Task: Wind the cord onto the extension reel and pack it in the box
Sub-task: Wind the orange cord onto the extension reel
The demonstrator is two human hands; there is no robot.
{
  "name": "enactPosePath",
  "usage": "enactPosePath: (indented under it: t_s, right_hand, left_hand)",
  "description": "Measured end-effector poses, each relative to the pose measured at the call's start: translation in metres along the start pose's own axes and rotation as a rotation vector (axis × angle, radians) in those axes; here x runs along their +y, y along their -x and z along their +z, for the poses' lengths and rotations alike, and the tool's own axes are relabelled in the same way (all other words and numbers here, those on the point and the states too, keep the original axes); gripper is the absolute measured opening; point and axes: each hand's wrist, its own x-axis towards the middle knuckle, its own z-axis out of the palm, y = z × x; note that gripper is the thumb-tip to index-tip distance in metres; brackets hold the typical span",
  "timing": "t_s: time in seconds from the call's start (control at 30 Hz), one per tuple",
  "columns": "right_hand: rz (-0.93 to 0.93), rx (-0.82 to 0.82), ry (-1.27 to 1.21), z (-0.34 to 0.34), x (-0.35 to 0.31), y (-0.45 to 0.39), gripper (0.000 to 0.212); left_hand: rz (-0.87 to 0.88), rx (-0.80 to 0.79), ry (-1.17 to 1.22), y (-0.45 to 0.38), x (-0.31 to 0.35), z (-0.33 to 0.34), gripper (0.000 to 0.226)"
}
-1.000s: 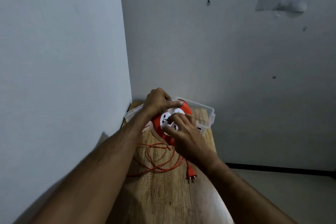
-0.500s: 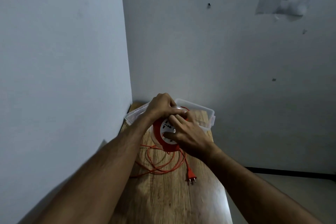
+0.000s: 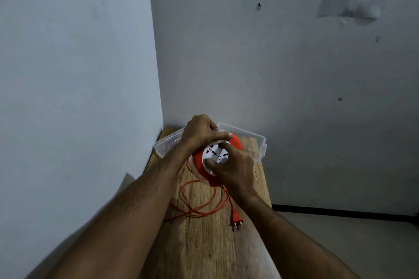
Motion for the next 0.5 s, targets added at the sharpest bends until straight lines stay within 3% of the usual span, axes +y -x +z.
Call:
enactPosePath:
  t_s: [0.2,0.27,0.37,0.43,0.5]
  right_hand:
    - [0.578,0.262,-0.327,0.023,-0.019,0.007,0.057]
    - [0.880,0.307,-0.594,0.031,-0.023,0.001,0.059]
    - [1.295,0.428,-1.025,0.035,-0.031,-0.013,0.088]
    - [1.359,0.474,-1.165,0.037,-0.028,-0.019,0.094]
    - [1.302,0.412,-1.186,0.035,-0.026,-0.019,0.091]
  left_hand:
    - [0.000,0.049,-0.045,0.004,0.002,0.007,0.062]
    - [0.014,0.069,-0.068,0.006,0.004,0.010,0.066]
    - [0.053,0.119,-0.096,0.009,0.006,0.014,0.072]
    - [0.067,0.119,-0.092,0.009,0.006,0.013,0.066]
    - [0.055,0.106,-0.060,0.007,0.002,0.010,0.064]
